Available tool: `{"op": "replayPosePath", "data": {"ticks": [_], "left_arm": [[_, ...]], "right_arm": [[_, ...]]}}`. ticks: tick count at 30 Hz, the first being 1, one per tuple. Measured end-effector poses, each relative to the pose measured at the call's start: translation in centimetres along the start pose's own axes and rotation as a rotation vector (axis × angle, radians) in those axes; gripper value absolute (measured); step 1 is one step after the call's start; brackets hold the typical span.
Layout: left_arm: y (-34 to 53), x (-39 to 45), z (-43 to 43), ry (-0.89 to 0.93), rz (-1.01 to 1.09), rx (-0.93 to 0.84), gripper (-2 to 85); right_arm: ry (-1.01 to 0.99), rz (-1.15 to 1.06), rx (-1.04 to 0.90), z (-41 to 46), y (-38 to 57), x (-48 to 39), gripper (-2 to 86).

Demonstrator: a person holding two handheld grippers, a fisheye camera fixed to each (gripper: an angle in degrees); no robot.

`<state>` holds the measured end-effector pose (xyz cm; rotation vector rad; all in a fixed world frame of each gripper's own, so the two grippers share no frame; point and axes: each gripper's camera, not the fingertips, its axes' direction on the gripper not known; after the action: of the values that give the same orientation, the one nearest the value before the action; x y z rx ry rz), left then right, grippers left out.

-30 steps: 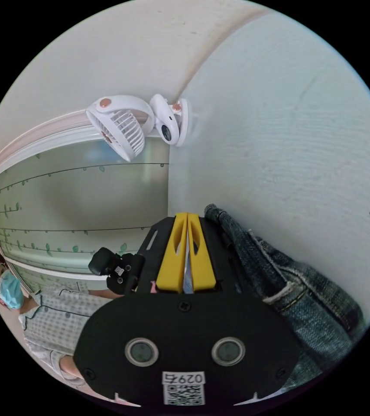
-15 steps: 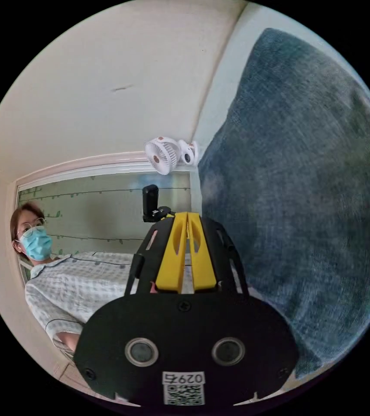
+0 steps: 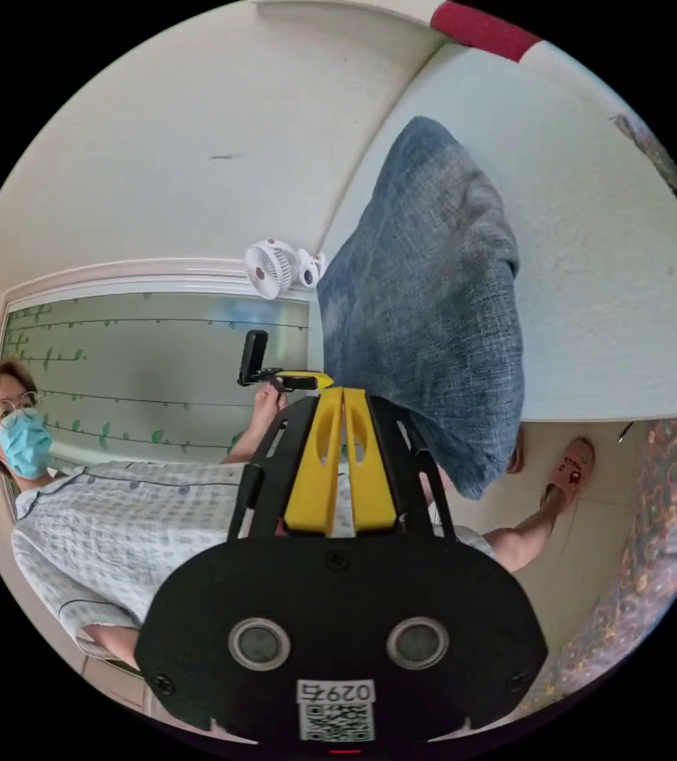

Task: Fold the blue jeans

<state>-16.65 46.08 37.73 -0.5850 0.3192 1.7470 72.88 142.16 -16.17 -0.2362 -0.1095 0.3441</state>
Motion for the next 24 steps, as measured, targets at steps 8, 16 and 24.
{"op": "replayPosePath", "data": {"ticks": [8, 16, 24], "left_arm": [[14.3, -5.8, -0.7, 0.314, -0.239, 0.409, 9.9], [21.5, -9.3, 2.6, 0.541, -0.356, 0.555, 19.4], [21.4, -11.2, 6.3, 0.675, -0.365, 0.57, 24.9]], "right_arm": [[0.06, 0.254, 0.006, -8.4, 5.2, 3.4, 18.3], [-0.105, 0.392, -0.063, -8.9, 7.2, 4.6, 4.9], [-0.103, 0.404, -0.101, -14.9, 14.4, 0.4, 1.1]]}}
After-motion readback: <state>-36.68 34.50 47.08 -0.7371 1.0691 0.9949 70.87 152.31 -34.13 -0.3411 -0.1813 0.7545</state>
